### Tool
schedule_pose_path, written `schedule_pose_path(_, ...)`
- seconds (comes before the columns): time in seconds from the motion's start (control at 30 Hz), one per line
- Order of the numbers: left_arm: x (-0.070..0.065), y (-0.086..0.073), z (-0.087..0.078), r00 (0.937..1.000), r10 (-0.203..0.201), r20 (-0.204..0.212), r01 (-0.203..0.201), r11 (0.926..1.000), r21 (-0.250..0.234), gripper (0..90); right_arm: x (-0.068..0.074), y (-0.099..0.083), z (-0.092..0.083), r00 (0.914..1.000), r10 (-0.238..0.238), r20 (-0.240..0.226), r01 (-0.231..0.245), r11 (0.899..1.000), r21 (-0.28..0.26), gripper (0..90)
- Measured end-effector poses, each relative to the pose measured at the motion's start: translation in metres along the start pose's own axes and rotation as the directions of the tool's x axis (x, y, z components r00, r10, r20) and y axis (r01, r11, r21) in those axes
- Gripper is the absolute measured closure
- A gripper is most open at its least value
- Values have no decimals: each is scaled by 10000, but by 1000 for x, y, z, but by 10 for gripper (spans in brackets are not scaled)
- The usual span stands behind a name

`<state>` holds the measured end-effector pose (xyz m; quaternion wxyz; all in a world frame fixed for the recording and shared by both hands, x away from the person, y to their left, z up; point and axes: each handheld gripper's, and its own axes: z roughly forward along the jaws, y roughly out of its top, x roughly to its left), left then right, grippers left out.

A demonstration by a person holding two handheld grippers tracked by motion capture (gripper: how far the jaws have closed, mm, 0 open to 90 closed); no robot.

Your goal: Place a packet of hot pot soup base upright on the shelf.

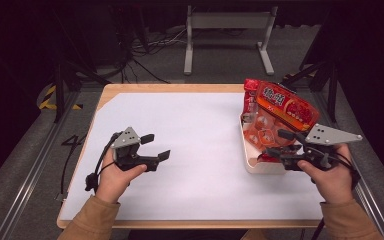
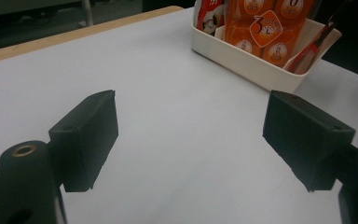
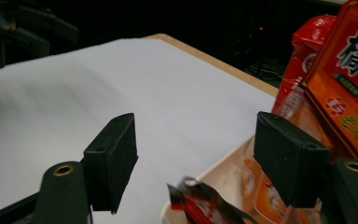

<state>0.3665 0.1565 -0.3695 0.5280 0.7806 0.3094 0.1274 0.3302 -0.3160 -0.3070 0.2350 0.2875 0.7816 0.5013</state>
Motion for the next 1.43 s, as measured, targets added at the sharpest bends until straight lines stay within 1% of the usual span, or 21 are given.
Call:
schedule_pose_path(0.07,0,-4,-7,10000,56,-77,-56,10000,5,190,9,2,7,9997,223,-32,-224,9994,-254,294)
schedule_pose_path(0.13,0,-8,-15,9994,214,-255,-214,9998,-8,189,19,3,15,9996,265,-106,-270,9984,-489,285)
schedule_pose_path(0.2,-2,-13,-22,9993,188,-317,-189,9998,-26,189,26,3,21,9997,223,-128,-230,9982,-552,281)
schedule_pose_path(0.23,-2,-13,-22,9993,188,-317,-189,9998,-26,189,30,3,25,9996,226,-144,-234,9980,-594,276)
schedule_pose_path(0.27,-3,-16,-26,9992,196,-362,-198,9998,-37,189,30,3,25,9996,226,-144,-234,9980,-594,276)
schedule_pose_path(0.4,-4,-25,-37,9987,157,-485,-161,9999,-64,188,45,-2,41,9990,231,-371,-256,9975,-663,266)
schedule_pose_path(0.5,-5,-34,-41,9989,50,-461,-53,10000,-65,186,55,-8,53,9990,179,-405,-205,9978,-633,263)
schedule_pose_path(0.57,-4,-40,-42,9990,-24,-445,15,9998,-207,186,60,-14,60,9987,258,-447,-285,9977,-617,259)
schedule_pose_path(0.63,-4,-45,-43,9992,-128,-378,122,9998,-167,186,64,-21,68,9986,230,-471,-256,9981,-557,250)
schedule_pose_path(0.67,-3,-47,-43,9993,-81,-375,75,9998,-171,186,66,-23,71,9986,253,-474,-279,9981,-546,250)
schedule_pose_path(0.73,-2,-52,-42,9992,-188,-367,182,9997,-165,184,70,-28,77,9985,243,-490,-272,9979,-593,247)
schedule_pose_path(0.77,-1,-53,-42,9993,-140,-342,135,9998,-149,184,72,-31,80,9985,250,-487,-279,9978,-595,243)
schedule_pose_path(0.83,-1,-57,-42,9989,-261,-380,253,9995,-205,184,75,-36,84,9990,171,-408,-196,9979,-615,244)
schedule_pose_path(0.97,0,-64,-40,9989,-164,-429,154,9996,-223,184,81,-48,95,9996,-19,-266,5,9986,-521,244)
schedule_pose_path(1.03,-1,-68,-37,9990,-72,-446,69,9999,-73,183,83,-54,99,9997,-56,-218,48,9993,-376,245)
schedule_pose_path(1.07,-1,-69,-36,9991,-128,-416,125,9999,-68,183,83,-57,102,9998,-95,-199,89,9995,-319,244)
schedule_pose_path(1.13,0,-72,-34,9992,-60,-386,59,10000,-30,183,83,-62,105,9997,-180,-148,176,9996,-224,244)
schedule_pose_path(1.23,2,-76,-31,9991,-155,-386,154,9999,-12,182,83,-67,108,9997,-215,-79,214,9998,-60,244)
schedule_pose_path(1.27,3,-78,-31,9989,-122,-447,124,9999,43,182,83,-69,110,9997,-242,-60,241,9997,-30,244)
schedule_pose_path(1.3,3,-79,-30,9988,-192,-453,193,9998,9,182,82,-70,110,9996,-287,-40,287,9996,3,244)
schedule_pose_path(1.43,5,-79,-33,9984,-256,-505,252,9996,-88,182,81,-71,111,9996,-265,-21,264,9996,-72,246)
